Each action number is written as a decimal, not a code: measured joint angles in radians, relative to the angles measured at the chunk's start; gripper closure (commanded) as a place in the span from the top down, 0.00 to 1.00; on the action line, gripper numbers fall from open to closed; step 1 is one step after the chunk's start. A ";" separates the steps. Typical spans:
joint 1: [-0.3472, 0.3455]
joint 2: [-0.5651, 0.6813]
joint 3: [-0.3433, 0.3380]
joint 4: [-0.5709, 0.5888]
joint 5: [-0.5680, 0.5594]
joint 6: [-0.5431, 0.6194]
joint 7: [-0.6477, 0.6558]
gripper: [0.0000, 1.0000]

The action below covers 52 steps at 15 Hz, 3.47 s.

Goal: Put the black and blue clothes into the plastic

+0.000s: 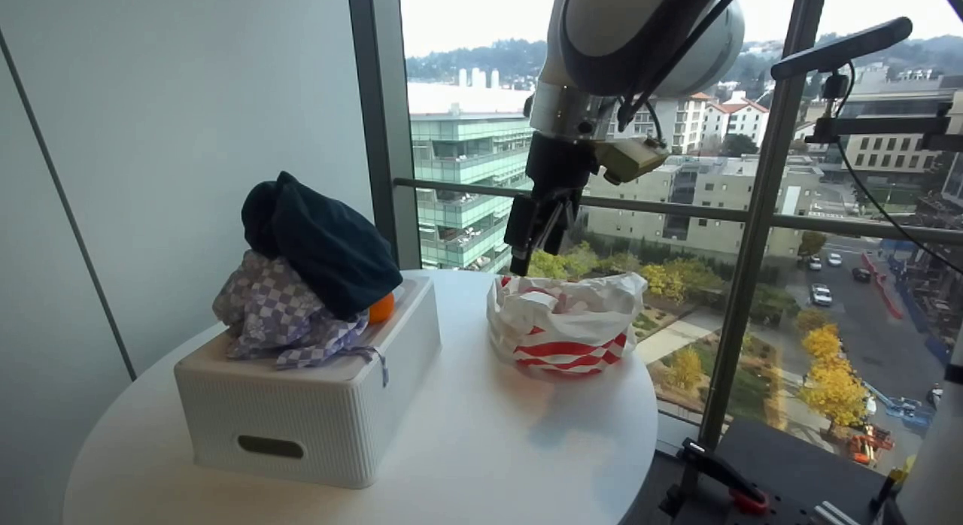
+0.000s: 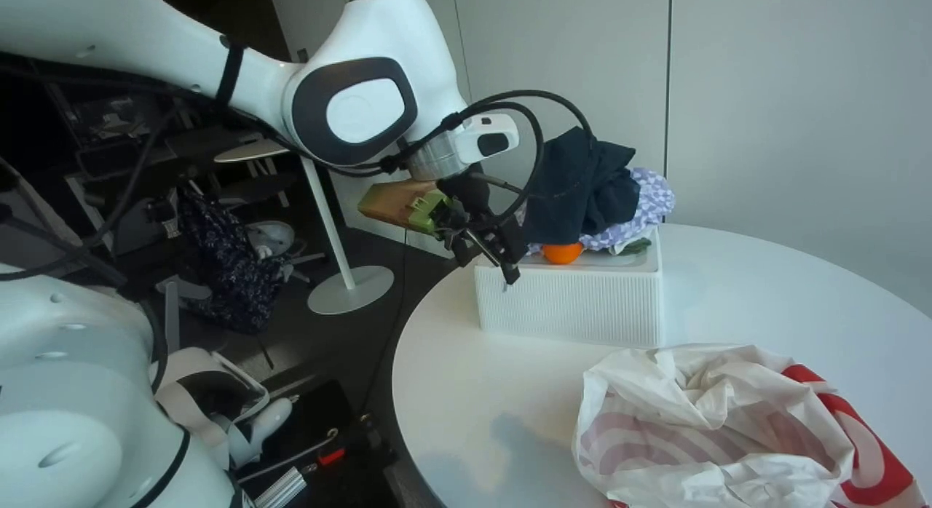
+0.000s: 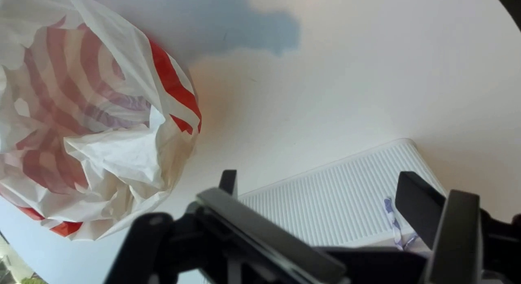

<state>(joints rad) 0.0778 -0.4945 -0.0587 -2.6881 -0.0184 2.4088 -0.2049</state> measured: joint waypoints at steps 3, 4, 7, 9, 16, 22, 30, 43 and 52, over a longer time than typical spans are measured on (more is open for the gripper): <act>-0.034 0.166 -0.001 0.093 -0.039 0.057 0.000 1.00; -0.054 0.221 -0.001 0.128 -0.060 0.069 0.002 1.00; -0.117 0.367 -0.005 0.229 -0.128 0.085 0.027 1.00; -0.148 0.447 -0.013 0.286 -0.156 0.087 0.049 1.00; -0.194 0.647 -0.043 0.406 -0.104 0.087 0.057 1.00; -0.219 0.762 -0.040 0.463 0.025 0.088 0.052 0.75; -0.234 0.834 -0.034 0.534 0.112 0.088 0.047 0.19; -0.152 0.823 0.027 0.539 -0.041 -0.032 0.039 0.07; -0.082 0.671 0.128 0.370 -0.096 -0.035 -0.075 0.07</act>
<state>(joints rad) -0.0041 0.1761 0.0695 -2.3181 -0.1140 2.3742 -0.2799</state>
